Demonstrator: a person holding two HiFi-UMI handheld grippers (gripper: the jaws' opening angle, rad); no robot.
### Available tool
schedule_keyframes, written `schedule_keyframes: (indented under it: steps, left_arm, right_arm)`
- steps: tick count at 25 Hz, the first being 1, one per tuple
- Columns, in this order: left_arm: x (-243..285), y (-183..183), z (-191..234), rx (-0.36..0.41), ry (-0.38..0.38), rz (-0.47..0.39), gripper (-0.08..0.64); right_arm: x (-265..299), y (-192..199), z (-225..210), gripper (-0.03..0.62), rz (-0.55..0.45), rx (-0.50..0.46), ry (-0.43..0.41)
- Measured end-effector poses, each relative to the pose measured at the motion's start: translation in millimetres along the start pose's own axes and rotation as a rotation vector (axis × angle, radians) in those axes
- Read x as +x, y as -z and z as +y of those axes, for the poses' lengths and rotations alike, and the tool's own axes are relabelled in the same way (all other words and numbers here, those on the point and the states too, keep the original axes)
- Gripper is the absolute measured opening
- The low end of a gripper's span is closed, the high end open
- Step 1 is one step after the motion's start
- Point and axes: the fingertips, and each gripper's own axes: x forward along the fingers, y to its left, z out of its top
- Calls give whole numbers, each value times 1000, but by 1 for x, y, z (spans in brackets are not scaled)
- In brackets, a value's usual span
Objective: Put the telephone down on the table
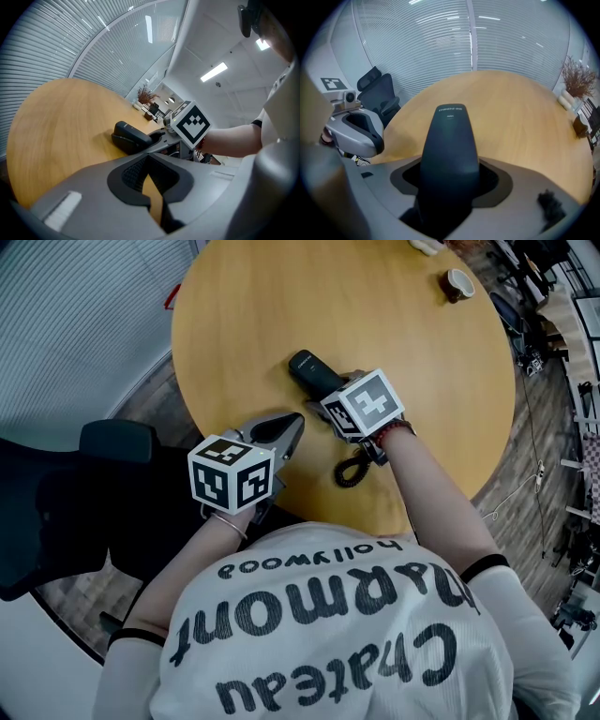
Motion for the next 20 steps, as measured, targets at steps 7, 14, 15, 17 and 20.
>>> schedule_keyframes:
  steps: [7, 14, 15, 17, 20]
  left_arm:
    - [-2, 1, 3, -7, -6, -1, 2]
    - [-4, 2, 4, -10, -5, 0, 2]
    - [-4, 2, 4, -9, -5, 1, 2]
    - [-3, 2, 4, -6, -3, 2, 2]
    - [-3, 2, 4, -6, -3, 1, 2]
  right_arm:
    - [1, 0, 0, 279, 12, -36, 31]
    - [1, 1, 1, 279, 15, -46, 44]
    - [1, 1, 1, 278, 14, -47, 46]
    - [1, 1, 1, 279, 14, -49, 49]
    - [1, 2, 2, 278, 13, -59, 50]
